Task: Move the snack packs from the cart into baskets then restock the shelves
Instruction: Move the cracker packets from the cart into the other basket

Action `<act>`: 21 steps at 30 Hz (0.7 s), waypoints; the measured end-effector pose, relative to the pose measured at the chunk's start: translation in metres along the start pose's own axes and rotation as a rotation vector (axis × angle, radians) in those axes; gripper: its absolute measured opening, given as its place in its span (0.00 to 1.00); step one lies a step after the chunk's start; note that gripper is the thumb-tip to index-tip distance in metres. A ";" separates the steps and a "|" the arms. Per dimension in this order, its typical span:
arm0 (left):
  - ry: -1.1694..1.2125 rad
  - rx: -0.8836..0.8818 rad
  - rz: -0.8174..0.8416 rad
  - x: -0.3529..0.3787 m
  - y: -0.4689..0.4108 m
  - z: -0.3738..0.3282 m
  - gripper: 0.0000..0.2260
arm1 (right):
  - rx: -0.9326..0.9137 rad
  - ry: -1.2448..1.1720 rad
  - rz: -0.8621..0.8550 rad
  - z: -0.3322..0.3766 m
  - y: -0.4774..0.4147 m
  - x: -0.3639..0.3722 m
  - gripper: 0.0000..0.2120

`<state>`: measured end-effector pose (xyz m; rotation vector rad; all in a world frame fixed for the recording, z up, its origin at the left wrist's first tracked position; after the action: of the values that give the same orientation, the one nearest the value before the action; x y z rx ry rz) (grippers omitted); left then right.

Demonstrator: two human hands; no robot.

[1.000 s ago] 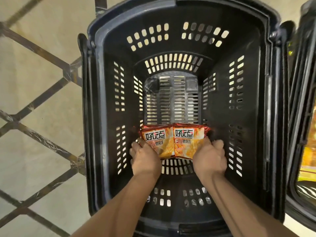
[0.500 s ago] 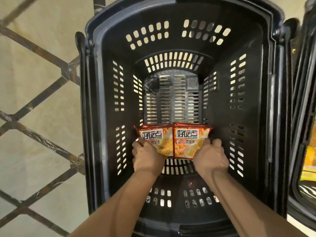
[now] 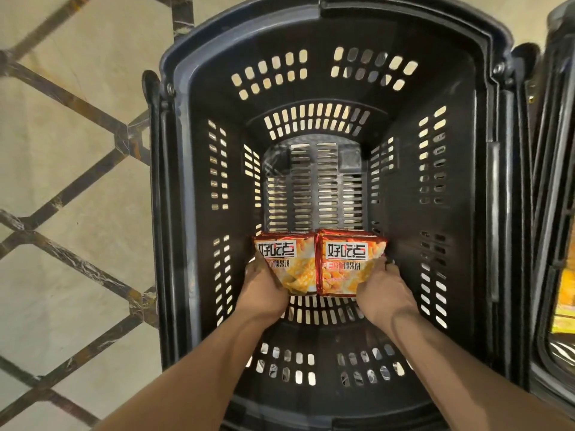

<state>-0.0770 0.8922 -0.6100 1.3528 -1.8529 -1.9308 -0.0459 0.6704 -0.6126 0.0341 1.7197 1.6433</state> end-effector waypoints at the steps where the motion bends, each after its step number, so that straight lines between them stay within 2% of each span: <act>1: -0.009 0.006 -0.001 -0.001 -0.002 -0.001 0.22 | 0.011 -0.009 0.022 0.001 0.000 -0.001 0.28; 6: -0.055 -0.047 -0.025 -0.004 0.002 0.001 0.21 | 0.066 0.041 0.043 0.007 0.015 -0.009 0.31; 11: -0.211 -0.018 -0.014 -0.012 0.028 -0.007 0.20 | -0.027 0.038 0.025 0.012 0.041 -0.019 0.31; 15: -0.320 0.219 -0.055 -0.040 0.072 -0.035 0.26 | -0.166 0.096 0.001 0.022 0.080 -0.040 0.30; 18: -0.570 0.439 -0.195 -0.076 0.120 -0.067 0.32 | -0.343 0.169 -0.110 0.039 0.125 -0.072 0.31; 21: -0.814 0.538 -0.306 -0.113 0.179 -0.099 0.36 | -0.485 0.272 -0.262 0.056 0.185 -0.111 0.35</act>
<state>-0.0275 0.8523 -0.3848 1.0710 -2.8402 -2.5083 -0.0216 0.6958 -0.3929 -0.6440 1.3935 1.8773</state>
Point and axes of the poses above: each hand's wrist, its own y-axis away from the middle knuckle, its own x-axis out of the palm, z = x × y, the point moved 6 cm from there along -y, towards the middle knuckle, and after that the axes turned 9 degrees about -y, right-handed, at the moved point
